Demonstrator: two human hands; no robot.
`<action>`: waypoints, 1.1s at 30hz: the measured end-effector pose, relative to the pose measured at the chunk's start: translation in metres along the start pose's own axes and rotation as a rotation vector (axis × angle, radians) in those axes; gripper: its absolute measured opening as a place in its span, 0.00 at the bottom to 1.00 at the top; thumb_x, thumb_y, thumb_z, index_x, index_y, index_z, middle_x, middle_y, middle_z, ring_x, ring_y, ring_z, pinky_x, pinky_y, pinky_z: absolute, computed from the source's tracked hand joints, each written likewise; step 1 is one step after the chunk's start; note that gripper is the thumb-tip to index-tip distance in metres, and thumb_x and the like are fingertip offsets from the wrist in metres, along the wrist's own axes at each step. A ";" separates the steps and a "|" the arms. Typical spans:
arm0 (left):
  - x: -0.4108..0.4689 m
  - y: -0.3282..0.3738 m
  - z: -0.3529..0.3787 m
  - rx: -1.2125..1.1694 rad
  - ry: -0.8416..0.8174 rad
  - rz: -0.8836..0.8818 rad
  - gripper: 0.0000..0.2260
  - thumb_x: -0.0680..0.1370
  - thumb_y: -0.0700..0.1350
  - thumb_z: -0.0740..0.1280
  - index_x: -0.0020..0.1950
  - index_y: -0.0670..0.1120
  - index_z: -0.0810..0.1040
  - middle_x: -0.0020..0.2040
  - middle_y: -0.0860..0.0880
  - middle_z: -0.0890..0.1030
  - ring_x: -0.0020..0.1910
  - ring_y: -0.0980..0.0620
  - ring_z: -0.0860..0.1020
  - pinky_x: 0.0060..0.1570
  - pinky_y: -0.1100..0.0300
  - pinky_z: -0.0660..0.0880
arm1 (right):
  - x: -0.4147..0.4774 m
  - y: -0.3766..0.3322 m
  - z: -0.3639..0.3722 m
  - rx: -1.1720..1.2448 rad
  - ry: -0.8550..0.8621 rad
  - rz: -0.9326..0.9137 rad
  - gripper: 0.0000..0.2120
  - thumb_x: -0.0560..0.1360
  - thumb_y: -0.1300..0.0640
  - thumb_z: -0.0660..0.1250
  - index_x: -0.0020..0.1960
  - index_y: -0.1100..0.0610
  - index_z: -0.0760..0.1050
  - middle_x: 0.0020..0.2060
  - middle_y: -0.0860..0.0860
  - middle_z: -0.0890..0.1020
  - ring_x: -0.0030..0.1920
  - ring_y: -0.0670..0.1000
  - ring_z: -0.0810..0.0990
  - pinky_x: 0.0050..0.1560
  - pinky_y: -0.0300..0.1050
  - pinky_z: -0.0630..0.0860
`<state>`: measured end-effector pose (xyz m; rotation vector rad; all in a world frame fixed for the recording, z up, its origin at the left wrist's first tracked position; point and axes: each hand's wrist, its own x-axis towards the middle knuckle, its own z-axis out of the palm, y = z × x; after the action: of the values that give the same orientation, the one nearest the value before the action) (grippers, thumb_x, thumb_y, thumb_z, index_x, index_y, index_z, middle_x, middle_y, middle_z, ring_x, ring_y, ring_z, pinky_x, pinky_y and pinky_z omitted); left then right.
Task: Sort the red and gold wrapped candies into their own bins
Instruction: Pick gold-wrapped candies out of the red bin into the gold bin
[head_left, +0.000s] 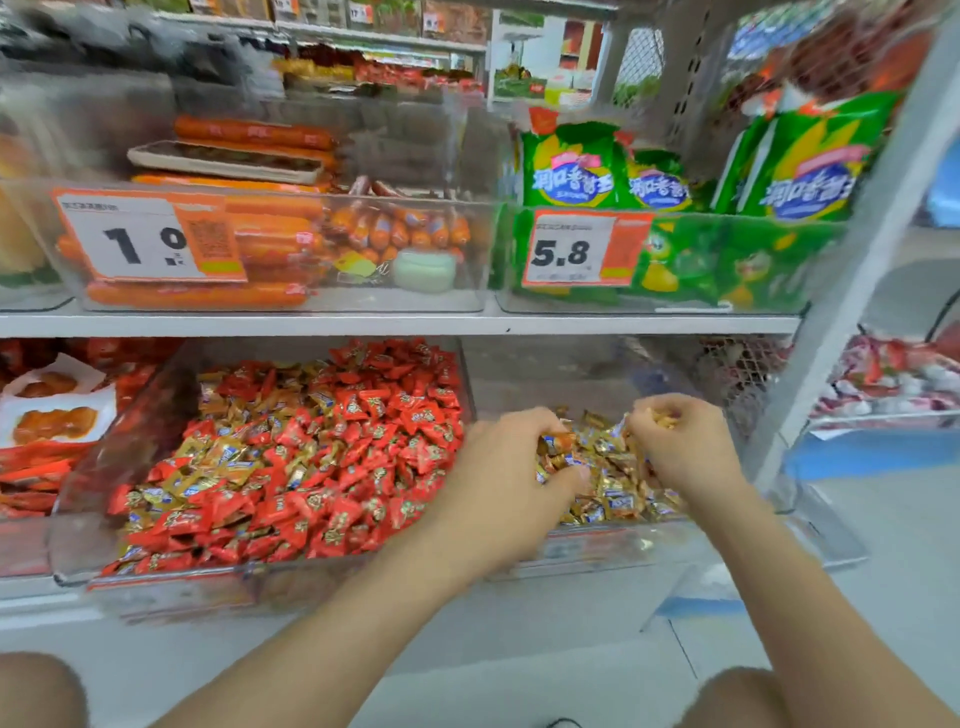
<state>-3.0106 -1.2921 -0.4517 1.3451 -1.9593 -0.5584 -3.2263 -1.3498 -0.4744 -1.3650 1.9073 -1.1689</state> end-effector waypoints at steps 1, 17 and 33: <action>0.013 0.003 0.015 0.037 -0.010 -0.023 0.10 0.77 0.54 0.73 0.53 0.51 0.81 0.43 0.54 0.81 0.47 0.50 0.77 0.46 0.55 0.69 | 0.004 0.010 -0.002 -0.053 -0.009 0.014 0.06 0.78 0.56 0.70 0.45 0.55 0.83 0.24 0.52 0.80 0.22 0.54 0.77 0.30 0.45 0.74; 0.013 -0.019 -0.005 0.531 0.043 0.375 0.07 0.80 0.50 0.60 0.51 0.52 0.78 0.45 0.51 0.77 0.47 0.45 0.75 0.47 0.47 0.74 | -0.015 -0.014 0.006 -0.198 -0.184 -0.262 0.12 0.80 0.58 0.66 0.54 0.47 0.86 0.43 0.43 0.87 0.44 0.45 0.85 0.52 0.47 0.82; -0.024 -0.168 -0.114 0.794 -0.191 -0.354 0.37 0.73 0.74 0.40 0.77 0.59 0.62 0.75 0.47 0.65 0.71 0.36 0.66 0.70 0.40 0.67 | -0.081 -0.115 0.207 -0.655 -0.238 -0.473 0.30 0.79 0.48 0.58 0.78 0.57 0.68 0.71 0.63 0.72 0.70 0.67 0.69 0.75 0.59 0.65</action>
<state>-2.8144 -1.3289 -0.4963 2.2181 -2.2124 -0.0337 -2.9766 -1.3605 -0.4828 -2.2815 1.9205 -0.5181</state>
